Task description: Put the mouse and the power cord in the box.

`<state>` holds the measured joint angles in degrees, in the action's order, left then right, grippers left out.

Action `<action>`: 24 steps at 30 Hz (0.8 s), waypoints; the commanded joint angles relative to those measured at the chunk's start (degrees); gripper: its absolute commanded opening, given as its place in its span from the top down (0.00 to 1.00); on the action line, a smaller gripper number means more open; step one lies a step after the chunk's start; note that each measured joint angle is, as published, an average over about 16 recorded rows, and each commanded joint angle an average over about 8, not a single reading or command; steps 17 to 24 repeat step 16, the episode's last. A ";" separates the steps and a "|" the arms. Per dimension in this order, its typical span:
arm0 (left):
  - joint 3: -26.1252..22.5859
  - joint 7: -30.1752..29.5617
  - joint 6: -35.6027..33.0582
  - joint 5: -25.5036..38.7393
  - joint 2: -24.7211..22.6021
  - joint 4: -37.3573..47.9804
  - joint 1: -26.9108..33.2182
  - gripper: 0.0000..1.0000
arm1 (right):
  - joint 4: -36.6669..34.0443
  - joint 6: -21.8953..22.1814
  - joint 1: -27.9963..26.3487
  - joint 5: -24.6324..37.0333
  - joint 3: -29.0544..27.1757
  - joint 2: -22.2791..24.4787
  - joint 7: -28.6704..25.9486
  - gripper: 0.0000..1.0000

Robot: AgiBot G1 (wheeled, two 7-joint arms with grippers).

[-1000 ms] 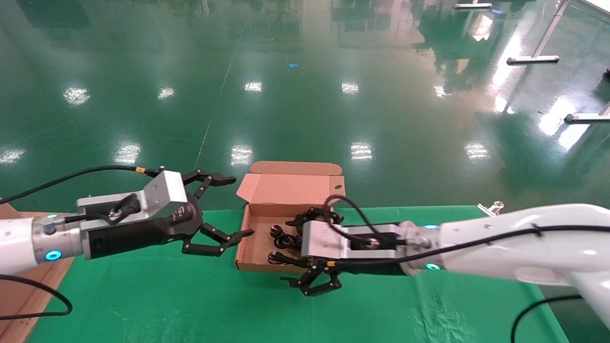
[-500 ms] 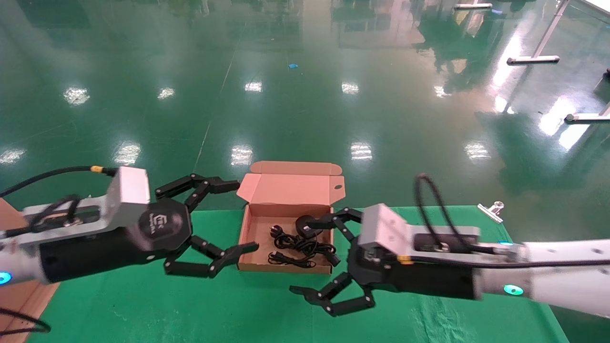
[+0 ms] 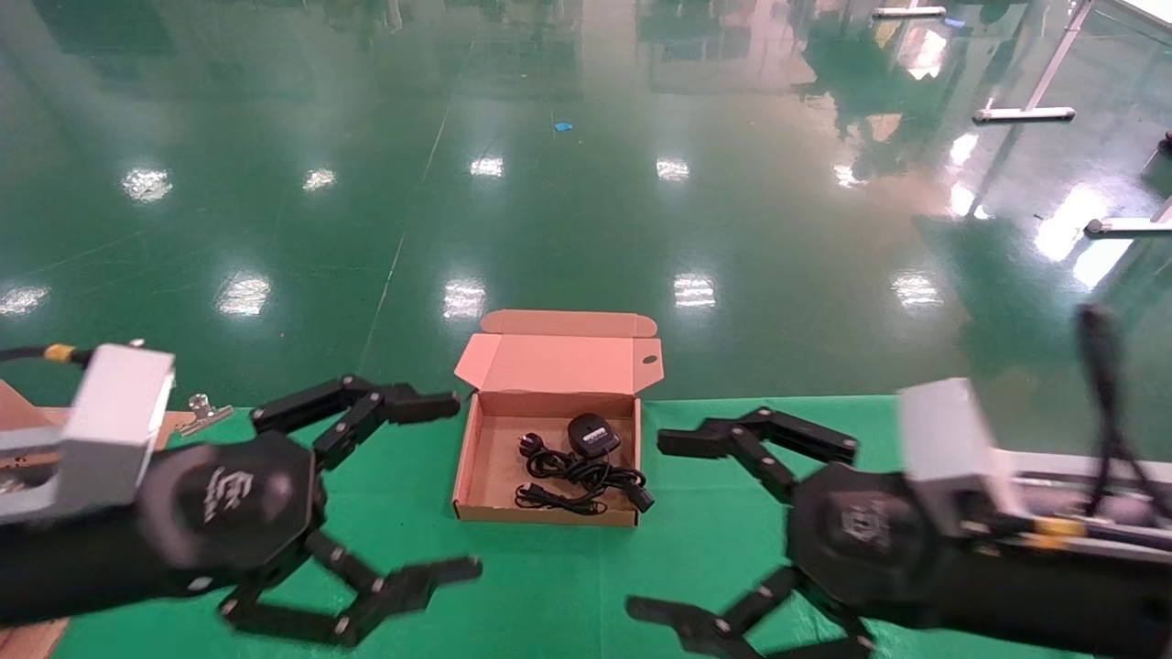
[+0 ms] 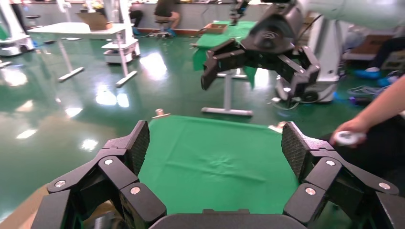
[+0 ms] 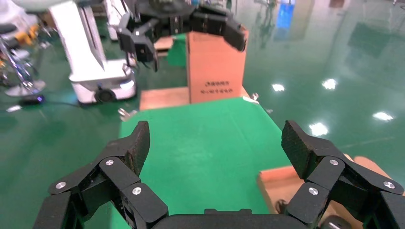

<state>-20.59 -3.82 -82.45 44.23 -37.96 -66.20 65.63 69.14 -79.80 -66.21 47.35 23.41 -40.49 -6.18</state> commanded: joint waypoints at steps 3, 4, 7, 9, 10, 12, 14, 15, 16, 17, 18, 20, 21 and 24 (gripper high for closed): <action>2.42 -3.67 -1.72 -1.26 1.56 -3.90 -2.15 0.00 | 2.34 -3.11 2.45 -2.89 -3.89 2.89 -2.41 0.00; 2.92 -4.43 -2.08 -1.52 1.88 -4.71 -2.60 0.00 | 2.82 -3.75 2.96 -3.50 -4.70 3.48 -2.91 0.00; 4.26 -6.38 -3.03 -2.21 2.74 -6.88 -3.79 0.00 | 4.12 -5.47 4.31 -5.10 -6.87 5.07 -4.17 0.00; 4.92 -7.21 -3.50 -2.56 3.17 -7.95 -4.37 0.00 | 4.76 -6.33 4.98 -5.92 -7.95 5.86 -4.71 0.00; 5.15 -7.45 -3.65 -2.68 3.31 -8.29 -4.57 0.00 | 4.98 -6.61 5.21 -6.19 -8.31 6.11 -4.86 0.00; 5.45 -7.72 -3.87 -2.87 3.51 -8.75 -4.84 0.00 | 5.26 -6.98 5.52 -6.57 -8.78 6.45 -5.04 0.00; 5.64 -7.85 -4.01 -2.99 3.63 -9.03 -5.00 0.00 | 5.44 -7.22 5.72 -6.81 -9.07 6.66 -5.12 0.00; 5.63 -7.81 -3.99 -3.00 3.62 -8.99 -4.99 0.00 | 5.43 -7.19 5.71 -6.80 -9.03 6.64 -5.10 0.00; 5.61 -7.77 -3.98 -3.00 3.60 -8.93 -4.97 0.00 | 5.40 -7.15 5.69 -6.76 -8.98 6.60 -5.07 0.00; 5.61 -7.77 -3.98 -3.00 3.60 -8.93 -4.97 0.00 | 5.40 -7.15 5.69 -6.76 -8.98 6.60 -5.07 0.00; 5.61 -7.77 -3.98 -3.00 3.60 -8.93 -4.97 0.00 | 5.40 -7.15 5.69 -6.76 -8.98 6.60 -5.07 0.00; 5.61 -7.77 -3.98 -3.00 3.60 -8.93 -4.97 0.00 | 5.40 -7.15 5.69 -6.76 -8.98 6.60 -5.07 0.00; 5.61 -7.77 -3.98 -3.00 3.60 -8.93 -4.97 0.00 | 5.40 -7.15 5.69 -6.76 -8.98 6.60 -5.07 0.00; 5.61 -7.77 -3.98 -3.00 3.60 -8.93 -4.97 0.00 | 5.40 -7.15 5.69 -6.76 -8.98 6.60 -5.07 0.00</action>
